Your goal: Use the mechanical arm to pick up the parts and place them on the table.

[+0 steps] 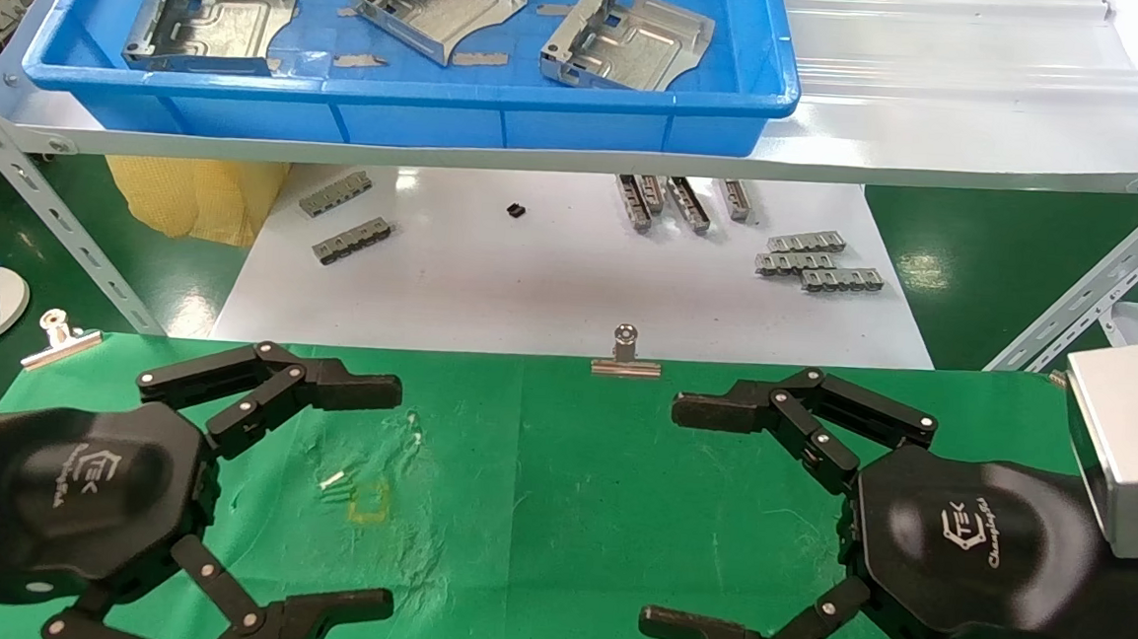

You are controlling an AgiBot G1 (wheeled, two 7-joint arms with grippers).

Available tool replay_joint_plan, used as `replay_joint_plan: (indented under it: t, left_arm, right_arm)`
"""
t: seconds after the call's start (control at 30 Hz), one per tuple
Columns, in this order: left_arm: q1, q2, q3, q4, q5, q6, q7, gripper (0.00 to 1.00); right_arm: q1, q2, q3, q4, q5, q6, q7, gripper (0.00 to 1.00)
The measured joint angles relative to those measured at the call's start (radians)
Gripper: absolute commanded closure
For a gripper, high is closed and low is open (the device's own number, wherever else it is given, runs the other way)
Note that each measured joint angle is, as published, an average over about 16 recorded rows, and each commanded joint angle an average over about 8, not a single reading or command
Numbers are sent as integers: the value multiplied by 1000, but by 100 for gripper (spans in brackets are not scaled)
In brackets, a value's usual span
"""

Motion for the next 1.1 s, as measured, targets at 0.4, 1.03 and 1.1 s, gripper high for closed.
replay_joint_plan:
  t: [0.4,1.03,1.1]
  left_arm:
    - [0,0,0,0,0,0,0,0]
    - [0,0,0,0,0,0,0,0]
    - [0,0,0,0,0,0,0,0]
  right_arm:
    - [0,0,0,0,0,0,0,0]
    - [0,0,0,0,0,0,0,100]
    - [0,0,0,0,0,0,0,100]
